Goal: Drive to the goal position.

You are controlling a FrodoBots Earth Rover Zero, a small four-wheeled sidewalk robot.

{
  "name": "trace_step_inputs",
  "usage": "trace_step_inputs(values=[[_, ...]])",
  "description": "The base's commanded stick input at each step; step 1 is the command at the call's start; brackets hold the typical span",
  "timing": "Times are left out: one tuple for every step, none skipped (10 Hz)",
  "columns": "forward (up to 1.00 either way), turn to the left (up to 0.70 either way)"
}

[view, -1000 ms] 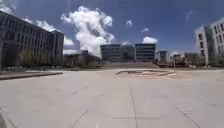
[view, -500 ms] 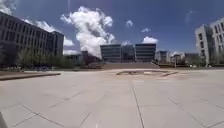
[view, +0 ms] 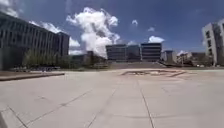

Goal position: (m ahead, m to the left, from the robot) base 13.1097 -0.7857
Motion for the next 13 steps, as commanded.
trace_step_inputs(values=[[0.7,0.0],[0.7,0.0],[0.7,0.0],[0.7,0.0],[0.7,0.0],[0.7,0.0],[0.7,0.0],[0.7,0.0],[0.7,0.0],[0.7,0.0],[0.7,0.0],[0.7,0.0],[0.7,0.0]])
